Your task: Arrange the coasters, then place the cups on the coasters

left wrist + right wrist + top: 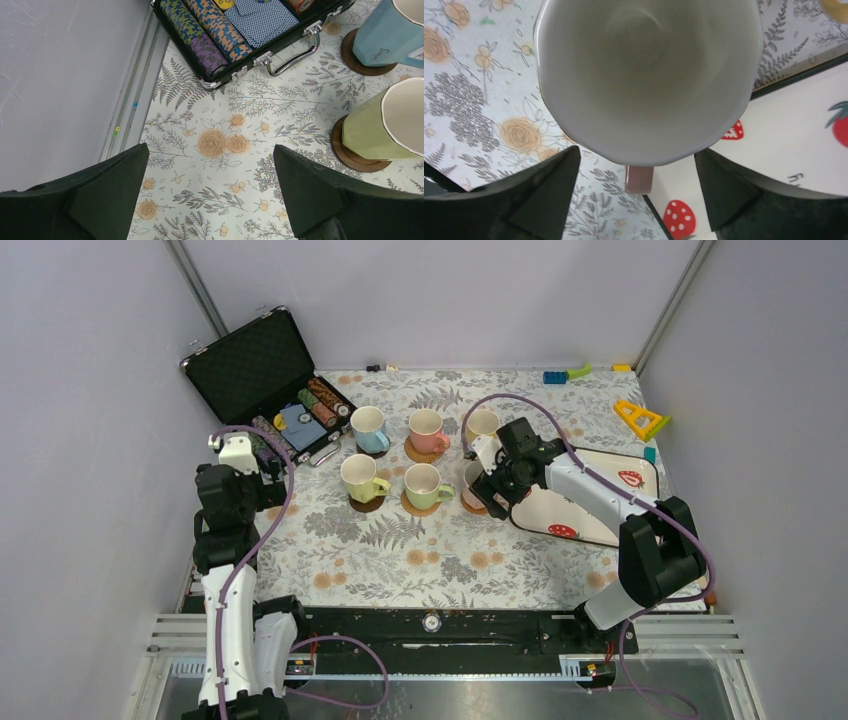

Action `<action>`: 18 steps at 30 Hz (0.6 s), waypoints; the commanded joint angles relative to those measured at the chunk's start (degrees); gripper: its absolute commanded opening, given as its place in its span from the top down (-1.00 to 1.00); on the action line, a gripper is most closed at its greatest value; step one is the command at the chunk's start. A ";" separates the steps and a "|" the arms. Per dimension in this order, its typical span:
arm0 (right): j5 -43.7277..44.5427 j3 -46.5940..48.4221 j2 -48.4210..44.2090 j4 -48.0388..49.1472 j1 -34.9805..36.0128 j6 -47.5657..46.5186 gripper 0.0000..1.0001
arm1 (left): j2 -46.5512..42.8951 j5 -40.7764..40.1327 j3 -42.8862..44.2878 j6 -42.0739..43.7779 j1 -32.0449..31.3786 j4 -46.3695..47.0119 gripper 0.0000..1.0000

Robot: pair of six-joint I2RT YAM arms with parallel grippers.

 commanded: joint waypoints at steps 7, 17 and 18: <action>4.71 3.64 -5.50 -2.50 0.66 -3.55 -0.99 | -0.53 -0.02 -0.48 0.28 0.35 3.19 -0.97; 14.04 10.54 -16.38 -9.43 0.57 -2.02 -0.99 | -0.83 0.03 -0.43 0.20 0.35 3.07 -0.97; 16.50 11.06 -17.48 -9.48 0.62 -1.56 -0.99 | -0.92 0.08 -0.40 0.18 0.35 3.08 -0.97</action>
